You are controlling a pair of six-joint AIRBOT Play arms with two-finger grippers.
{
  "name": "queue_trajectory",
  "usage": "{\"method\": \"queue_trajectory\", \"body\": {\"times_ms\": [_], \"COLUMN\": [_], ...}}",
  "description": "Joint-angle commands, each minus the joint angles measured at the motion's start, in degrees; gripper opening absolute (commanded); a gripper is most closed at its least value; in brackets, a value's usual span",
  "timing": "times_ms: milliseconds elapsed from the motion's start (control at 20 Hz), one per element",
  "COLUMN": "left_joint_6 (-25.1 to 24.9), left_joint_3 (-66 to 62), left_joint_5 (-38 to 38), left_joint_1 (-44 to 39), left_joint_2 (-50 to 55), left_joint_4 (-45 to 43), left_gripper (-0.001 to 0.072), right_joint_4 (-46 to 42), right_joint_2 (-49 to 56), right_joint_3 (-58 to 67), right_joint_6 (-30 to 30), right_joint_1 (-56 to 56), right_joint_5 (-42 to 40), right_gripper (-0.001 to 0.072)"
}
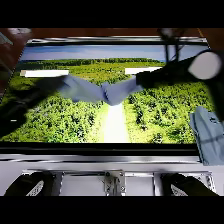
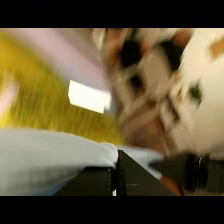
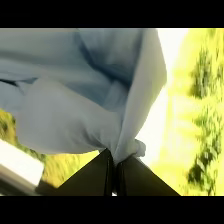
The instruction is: Fold the shirts.
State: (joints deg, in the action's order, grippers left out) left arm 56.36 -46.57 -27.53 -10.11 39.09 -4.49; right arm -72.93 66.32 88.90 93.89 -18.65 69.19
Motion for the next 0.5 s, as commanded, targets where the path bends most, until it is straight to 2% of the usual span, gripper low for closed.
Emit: {"method": "queue_trajectory", "body": {"times_ms": [0,100,150,350,450], "left_joint_6": [-0.2,-0.2,0.0,0.5,7.1], "left_joint_3": [-11.2,-18.1,-21.5,-27.8,-27.8], "left_joint_5": [7.5,3.1,0.2,-4.7,-6.5], "left_joint_1": [6.5,7.6,7.6,7.6,7.6], "left_joint_2": [-13.1,-14.2,-14.0,-14.0,-14.3], "left_joint_4": [-0.6,-0.6,-0.6,-4.6,-10.4], "left_gripper": [0.0034,0.0034,0.0034,0.0034,0.0034], "right_joint_4": [-1.0,-0.9,-0.8,-1.2,-1.1], "right_joint_2": [-11.0,-16.3,-18.2,-23.4,-25.2], "right_joint_3": [5.5,6.2,6.2,6.2,6.2], "right_joint_6": [0.6,1.6,0.2,-0.9,0.5], "right_joint_1": [0.0,0.0,0.0,0.0,0.0], "right_joint_5": [-16.3,-19.9,-19.5,-12.8,-11.0], "right_gripper": [0.0075,0.0075,0.0076,0.0075,0.0075]}}
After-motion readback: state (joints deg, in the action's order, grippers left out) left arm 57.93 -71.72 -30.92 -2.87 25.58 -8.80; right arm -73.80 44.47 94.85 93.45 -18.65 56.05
